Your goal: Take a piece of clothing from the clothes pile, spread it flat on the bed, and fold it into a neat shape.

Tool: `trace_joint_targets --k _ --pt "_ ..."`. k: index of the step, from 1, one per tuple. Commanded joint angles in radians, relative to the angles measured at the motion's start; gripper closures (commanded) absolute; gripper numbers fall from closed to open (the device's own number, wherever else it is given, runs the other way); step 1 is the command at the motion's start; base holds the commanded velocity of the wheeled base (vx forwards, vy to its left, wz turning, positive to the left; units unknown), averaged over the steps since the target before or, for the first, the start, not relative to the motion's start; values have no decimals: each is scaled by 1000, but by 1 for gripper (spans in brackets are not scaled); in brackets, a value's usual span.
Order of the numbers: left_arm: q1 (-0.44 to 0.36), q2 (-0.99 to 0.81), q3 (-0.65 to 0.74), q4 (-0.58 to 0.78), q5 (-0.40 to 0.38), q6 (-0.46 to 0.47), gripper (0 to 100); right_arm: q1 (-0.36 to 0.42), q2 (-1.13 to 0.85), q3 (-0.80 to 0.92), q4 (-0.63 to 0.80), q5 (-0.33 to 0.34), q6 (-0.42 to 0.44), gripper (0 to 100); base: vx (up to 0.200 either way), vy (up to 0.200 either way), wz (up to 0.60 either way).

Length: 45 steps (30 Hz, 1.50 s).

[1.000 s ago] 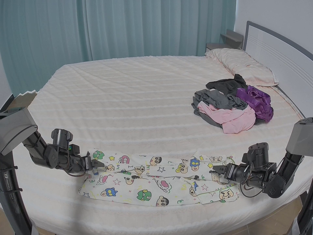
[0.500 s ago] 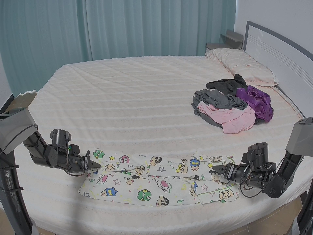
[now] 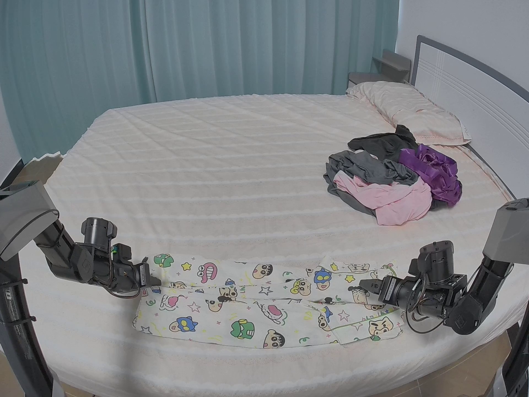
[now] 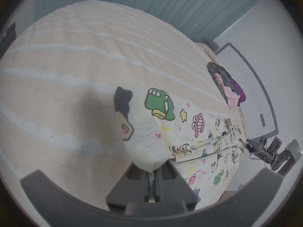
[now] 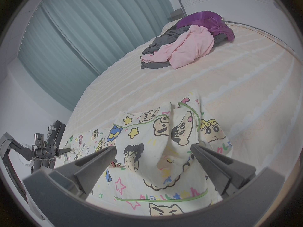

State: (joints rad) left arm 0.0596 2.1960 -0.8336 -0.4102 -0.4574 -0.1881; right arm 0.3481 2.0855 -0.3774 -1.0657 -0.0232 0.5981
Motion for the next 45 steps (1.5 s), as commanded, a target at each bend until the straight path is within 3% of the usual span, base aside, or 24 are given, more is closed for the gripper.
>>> trace_joint_targets --k 1,6,17,30,36,41,44,45 --pt "11 -50 8 18 2 -1 100 0 -1 -1 0 0 2 0 0 0 0" --pt "37 -105 5 91 5 4 100 -9 -16 -8 -3 -1 2 0 0 0 0" --pt "97 -143 4 103 8 21 100 -35 -41 -12 -5 -3 2 0 0 0 0" --pt "266 -220 -56 237 8 98 100 -77 -47 -26 -2 3 2 0 0 0 0" --pt "371 -286 -148 401 0 160 100 -98 -45 -29 -2 8 2 0 0 0 0" --pt "367 -346 -188 470 71 128 100 -98 -51 -35 -2 5 2 0 0 0 0" --pt "316 -377 -183 495 120 105 100 -97 -51 -35 -2 5 2 0 0 0 0" --pt "259 -400 -180 510 155 68 100 -97 -53 -35 -2 5 2 0 0 0 0"
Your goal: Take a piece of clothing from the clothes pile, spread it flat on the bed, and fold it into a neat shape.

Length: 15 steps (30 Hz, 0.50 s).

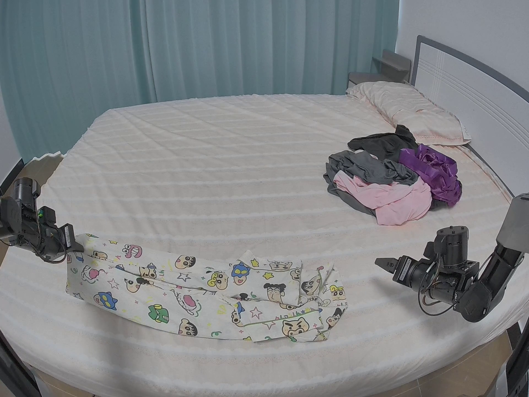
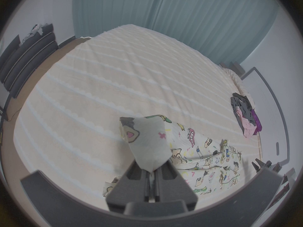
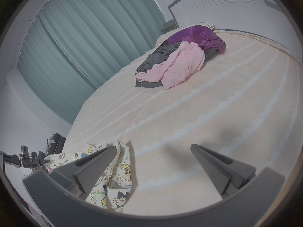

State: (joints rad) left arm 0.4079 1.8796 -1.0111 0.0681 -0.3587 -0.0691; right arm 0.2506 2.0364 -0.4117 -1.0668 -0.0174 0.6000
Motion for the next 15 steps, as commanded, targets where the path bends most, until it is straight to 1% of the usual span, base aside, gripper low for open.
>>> trace_joint_targets --k 1,4,6,8,10,11,12,13,14,15 --pt "-110 -92 -1 36 70 -69 100 1 -5 -1 -1 -1 0 0 0 0 0" --pt "-256 -128 2 62 149 -175 100 1 -16 2 1 -1 0 0 0 0 0" --pt "-351 -140 0 73 219 -236 100 2 -19 4 1 -1 0 0 0 0 0" --pt "-458 -143 -3 76 308 -296 100 6 -28 5 2 -1 0 0 0 0 0" --pt "-558 -143 -7 90 373 -351 100 6 -30 5 5 -1 0 0 0 0 0" --pt "-609 -139 -12 104 399 -376 100 6 -31 5 5 -2 0 0 0 0 0" --pt "-616 -139 -14 105 402 -379 100 6 -31 5 4 -1 0 0 0 0 0" --pt "-698 -134 -32 121 438 -416 100 6 -31 5 5 -2 0 0 0 0 0" --pt "-709 -132 -37 122 443 -423 100 6 -31 7 4 -2 0 0 0 0 0" --pt "-774 -117 -60 127 474 -466 100 6 -31 7 5 -1 0 0 0 0 0"
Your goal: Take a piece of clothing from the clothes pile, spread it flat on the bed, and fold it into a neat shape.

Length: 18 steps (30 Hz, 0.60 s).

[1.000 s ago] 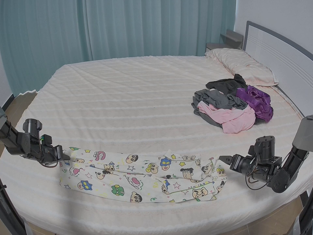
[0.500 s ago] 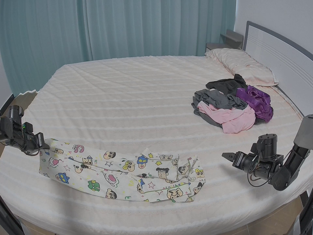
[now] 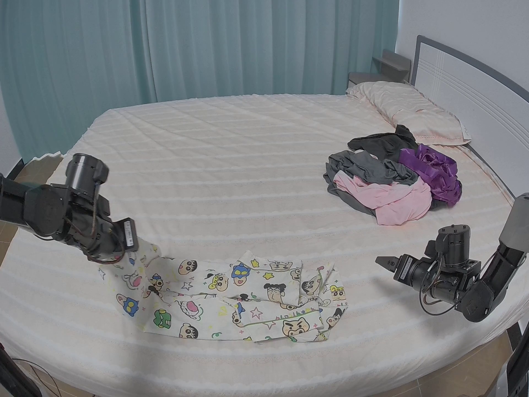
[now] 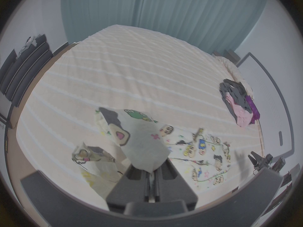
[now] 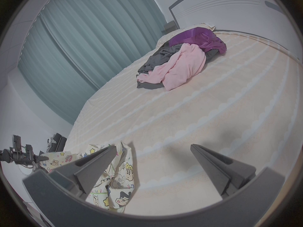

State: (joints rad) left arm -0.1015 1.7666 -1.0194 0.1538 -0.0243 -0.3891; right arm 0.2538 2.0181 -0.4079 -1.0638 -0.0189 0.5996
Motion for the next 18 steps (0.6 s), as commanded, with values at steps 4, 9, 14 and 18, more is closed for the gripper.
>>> trace_joint_targets --k 4,9,14,18 --pt "-406 76 -114 43 204 -232 100 4 -13 4 1 1 0 0 0 0 0" --pt "-523 149 -217 55 248 -272 100 4 -15 4 -1 -1 0 0 0 0 0" --pt "-603 203 -363 145 242 -321 100 7 -21 6 1 -1 -1 0 0 0 0" --pt "-646 238 -459 194 234 -323 100 10 -32 8 5 -4 -1 0 0 0 0"
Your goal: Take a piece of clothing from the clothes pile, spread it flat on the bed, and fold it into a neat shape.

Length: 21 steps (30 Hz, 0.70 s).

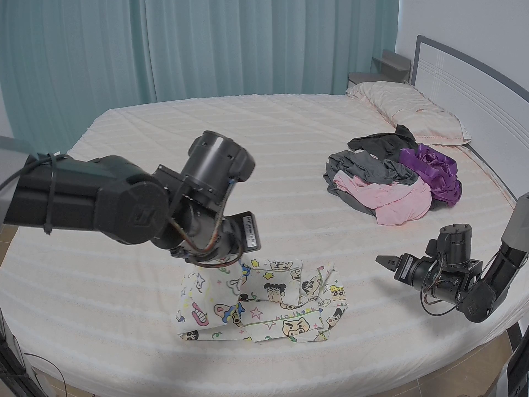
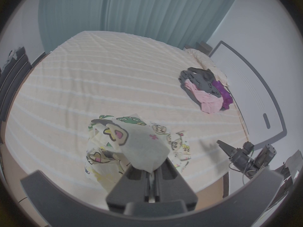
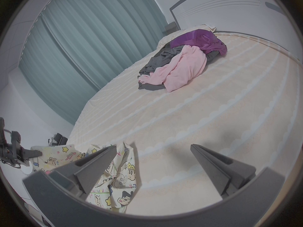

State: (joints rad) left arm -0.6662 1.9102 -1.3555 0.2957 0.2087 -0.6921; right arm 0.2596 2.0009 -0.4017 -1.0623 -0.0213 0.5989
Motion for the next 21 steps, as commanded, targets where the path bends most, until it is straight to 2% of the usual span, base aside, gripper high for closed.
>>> trace_joint_targets --k 1,6,12,13,21 --pt "-90 102 -140 57 0 -20 100 6 -16 1 4 -2 -1 0 0 0 0" --pt "-124 141 -212 54 1 -23 100 10 -17 3 4 -2 -1 0 0 0 0" --pt "-124 153 -251 54 -2 -47 100 10 -17 3 4 -2 -1 0 0 0 0" --pt "-124 153 -252 49 -9 -49 0 12 -17 3 4 -2 -1 0 0 0 0" --pt "-124 153 -267 42 -83 -112 0 20 -16 3 4 -3 -1 0 0 0 0"
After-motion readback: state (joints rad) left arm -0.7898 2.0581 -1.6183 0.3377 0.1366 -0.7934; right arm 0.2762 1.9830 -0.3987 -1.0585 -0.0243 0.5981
